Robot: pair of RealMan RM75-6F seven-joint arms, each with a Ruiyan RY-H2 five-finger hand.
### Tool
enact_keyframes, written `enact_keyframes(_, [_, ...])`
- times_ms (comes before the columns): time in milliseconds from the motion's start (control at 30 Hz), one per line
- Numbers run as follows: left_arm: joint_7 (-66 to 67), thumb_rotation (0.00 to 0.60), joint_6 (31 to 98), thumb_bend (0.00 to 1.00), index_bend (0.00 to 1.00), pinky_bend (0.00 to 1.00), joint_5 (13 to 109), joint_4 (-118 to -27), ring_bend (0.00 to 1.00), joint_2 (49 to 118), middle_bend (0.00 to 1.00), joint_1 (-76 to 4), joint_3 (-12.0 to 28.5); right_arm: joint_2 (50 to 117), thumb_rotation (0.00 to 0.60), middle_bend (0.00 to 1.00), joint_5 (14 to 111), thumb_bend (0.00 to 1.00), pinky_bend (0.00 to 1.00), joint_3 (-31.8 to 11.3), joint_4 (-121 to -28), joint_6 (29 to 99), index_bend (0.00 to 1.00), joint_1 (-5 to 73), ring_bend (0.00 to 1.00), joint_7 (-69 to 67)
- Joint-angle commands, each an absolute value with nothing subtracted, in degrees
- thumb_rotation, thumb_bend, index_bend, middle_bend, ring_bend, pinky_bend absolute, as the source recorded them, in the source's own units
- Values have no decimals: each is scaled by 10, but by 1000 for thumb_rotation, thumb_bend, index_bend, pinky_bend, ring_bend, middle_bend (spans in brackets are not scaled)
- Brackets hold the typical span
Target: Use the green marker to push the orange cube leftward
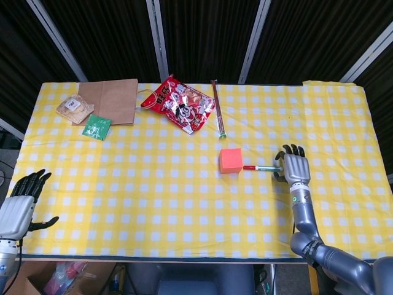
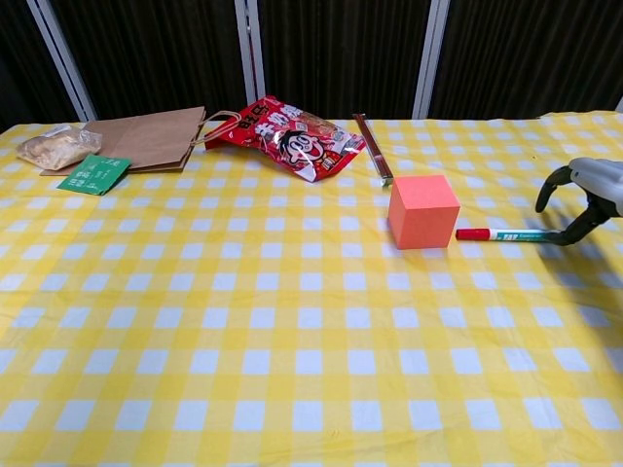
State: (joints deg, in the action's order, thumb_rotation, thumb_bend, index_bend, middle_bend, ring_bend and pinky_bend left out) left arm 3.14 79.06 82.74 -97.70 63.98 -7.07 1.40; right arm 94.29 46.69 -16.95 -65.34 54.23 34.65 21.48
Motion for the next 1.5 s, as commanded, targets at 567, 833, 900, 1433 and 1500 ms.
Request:
enact_keyframes(567, [24,600,786,7,0,0,821,-976,0,638,0,-74,16,980,600,176,459,364,11,-170,-589,519,463,364,0,207])
enact_keyframes(833, [21,600,786,7,0,0,818,-977,0,637,0,-74,18,989,600,202,466,510,11,-170,-578,518,592,366,0,199])
enact_keyframes(900, [19,600,785,7,0,0,818,-977,0,637,0,-74,17,990,600,205,470,553,11,-170,-578,518,615,366,1,194])
enact_keyframes(1433, [16,600,786,7,0,0,820,-977,0,636,0,-74,16,962,600,205,519,566,11,-175,-598,525,622,365,1,150])
enact_keyframes(1500, [16,600,786,7,0,0,820,-977,0,636,0,-74,16,957,600,205,528,566,11,-173,-596,523,622,366,1,143])
